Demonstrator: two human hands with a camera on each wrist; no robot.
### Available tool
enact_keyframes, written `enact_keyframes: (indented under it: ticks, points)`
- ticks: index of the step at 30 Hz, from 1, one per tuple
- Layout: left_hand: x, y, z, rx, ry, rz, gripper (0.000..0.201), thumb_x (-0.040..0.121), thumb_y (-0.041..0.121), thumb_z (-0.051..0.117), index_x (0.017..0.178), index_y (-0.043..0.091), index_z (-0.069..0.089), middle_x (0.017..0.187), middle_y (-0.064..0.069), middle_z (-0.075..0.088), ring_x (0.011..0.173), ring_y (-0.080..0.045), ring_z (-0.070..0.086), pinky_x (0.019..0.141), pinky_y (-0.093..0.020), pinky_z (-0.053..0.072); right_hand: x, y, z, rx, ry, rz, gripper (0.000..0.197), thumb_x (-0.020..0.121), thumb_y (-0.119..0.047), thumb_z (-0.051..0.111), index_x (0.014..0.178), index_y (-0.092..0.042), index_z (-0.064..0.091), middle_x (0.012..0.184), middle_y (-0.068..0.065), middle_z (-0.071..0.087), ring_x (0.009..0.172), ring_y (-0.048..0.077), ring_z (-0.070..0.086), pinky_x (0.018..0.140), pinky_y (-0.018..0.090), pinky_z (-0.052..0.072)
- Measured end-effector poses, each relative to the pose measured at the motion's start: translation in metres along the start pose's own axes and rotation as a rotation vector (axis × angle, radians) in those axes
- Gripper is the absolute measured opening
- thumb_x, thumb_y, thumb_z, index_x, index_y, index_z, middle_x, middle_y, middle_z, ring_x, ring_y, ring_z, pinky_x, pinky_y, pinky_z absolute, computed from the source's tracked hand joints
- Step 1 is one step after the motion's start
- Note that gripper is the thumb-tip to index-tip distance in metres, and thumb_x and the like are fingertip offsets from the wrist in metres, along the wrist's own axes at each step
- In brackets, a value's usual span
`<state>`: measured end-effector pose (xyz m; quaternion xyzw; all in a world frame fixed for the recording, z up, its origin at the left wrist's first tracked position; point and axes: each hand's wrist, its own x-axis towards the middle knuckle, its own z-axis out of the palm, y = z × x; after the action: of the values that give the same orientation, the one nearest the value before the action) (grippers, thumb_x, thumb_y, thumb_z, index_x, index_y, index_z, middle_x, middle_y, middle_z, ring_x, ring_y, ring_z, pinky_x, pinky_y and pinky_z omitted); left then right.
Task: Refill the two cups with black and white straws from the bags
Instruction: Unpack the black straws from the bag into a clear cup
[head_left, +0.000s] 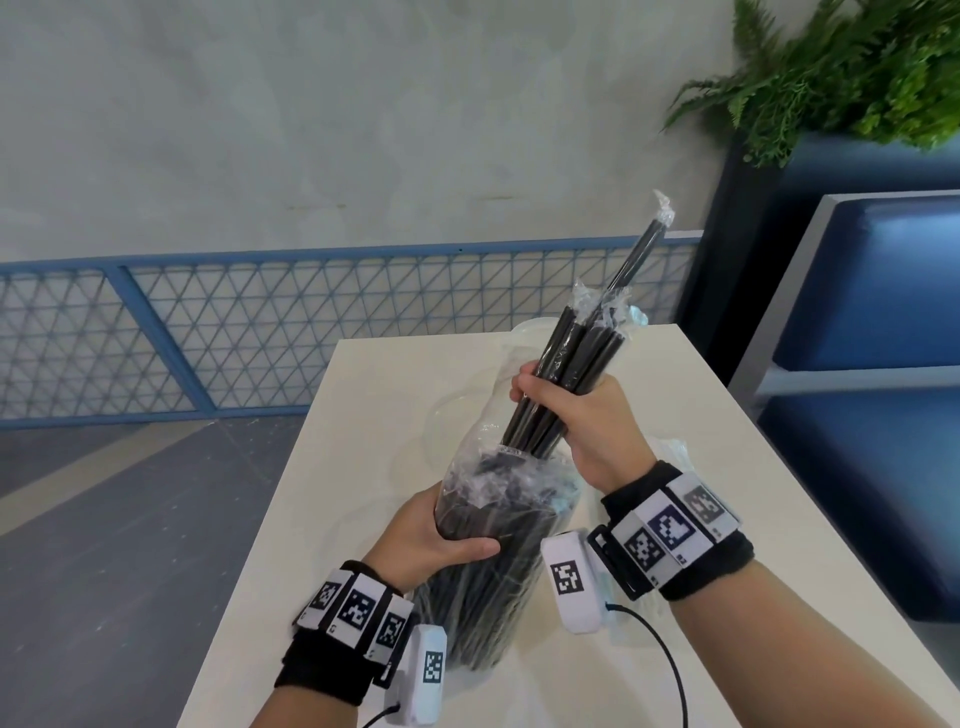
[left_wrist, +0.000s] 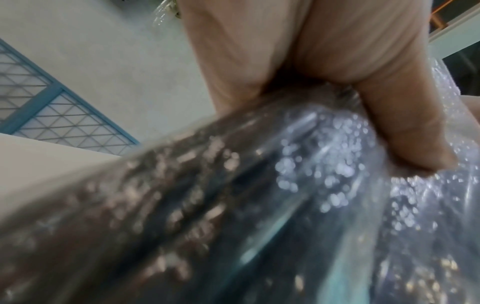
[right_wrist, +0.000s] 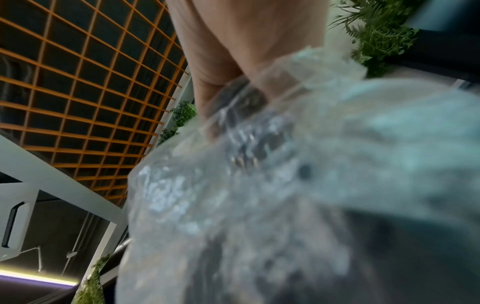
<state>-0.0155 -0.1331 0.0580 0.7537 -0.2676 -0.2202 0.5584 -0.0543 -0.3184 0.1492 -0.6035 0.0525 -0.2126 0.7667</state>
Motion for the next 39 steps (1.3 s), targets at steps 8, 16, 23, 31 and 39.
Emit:
enact_keyframes:
  ticks: [8,16,23,31,39]
  points:
    - [-0.005,-0.001,-0.005,0.000,0.098,0.026,0.047,0.060,0.011,0.087,0.097,0.027,0.062,0.092,0.020,0.073,0.092,0.000,0.067,0.076,-0.012,0.050,-0.009,0.020,0.005,-0.294,-0.265,0.134,0.021,0.071,-0.006,0.078,0.090,-0.005,0.070,0.090,0.006,0.072,0.085,0.012,0.067,0.080,0.025,0.054]
    - [-0.007,-0.002,-0.018,-0.009,0.157,0.012,0.047,0.060,0.011,0.087,0.097,0.025,0.062,0.087,0.019,0.074,0.089,0.001,0.068,0.075,-0.011,0.051,-0.002,0.014,0.019,-0.092,-0.134,0.047,0.009,0.082,-0.003,0.066,0.091,-0.002,0.066,0.087,0.015,0.067,0.085,0.023,0.066,0.082,0.033,0.054]
    - [-0.018,-0.017,-0.026,0.024,0.253,-0.011,0.042,0.065,0.007,0.082,0.096,0.026,0.061,0.085,0.025,0.072,0.088,0.004,0.067,0.075,-0.009,0.050,0.019,-0.018,0.024,0.066,-0.075,-0.058,0.010,0.090,0.001,0.052,0.088,-0.006,0.058,0.078,0.008,0.062,0.078,0.022,0.062,0.082,0.040,0.053]
    - [-0.029,-0.023,-0.050,-0.001,0.396,-0.054,0.036,0.065,0.003,0.081,0.089,0.023,0.063,0.073,0.021,0.072,0.077,0.007,0.067,0.072,-0.015,0.049,0.040,-0.027,0.017,0.150,0.015,-0.052,0.012,0.092,0.001,0.048,0.087,-0.005,0.057,0.077,0.008,0.061,0.072,0.020,0.058,0.067,0.030,0.052]
    - [-0.037,-0.025,-0.077,-0.081,0.553,-0.066,0.031,0.065,0.004,0.080,0.087,0.021,0.066,0.074,0.014,0.074,0.079,-0.008,0.069,0.081,-0.031,0.050,0.062,0.004,0.008,-0.110,0.202,-0.094,0.026,0.085,-0.013,0.061,0.099,0.008,0.058,0.083,0.009,0.062,0.076,0.019,0.059,0.071,0.034,0.051]
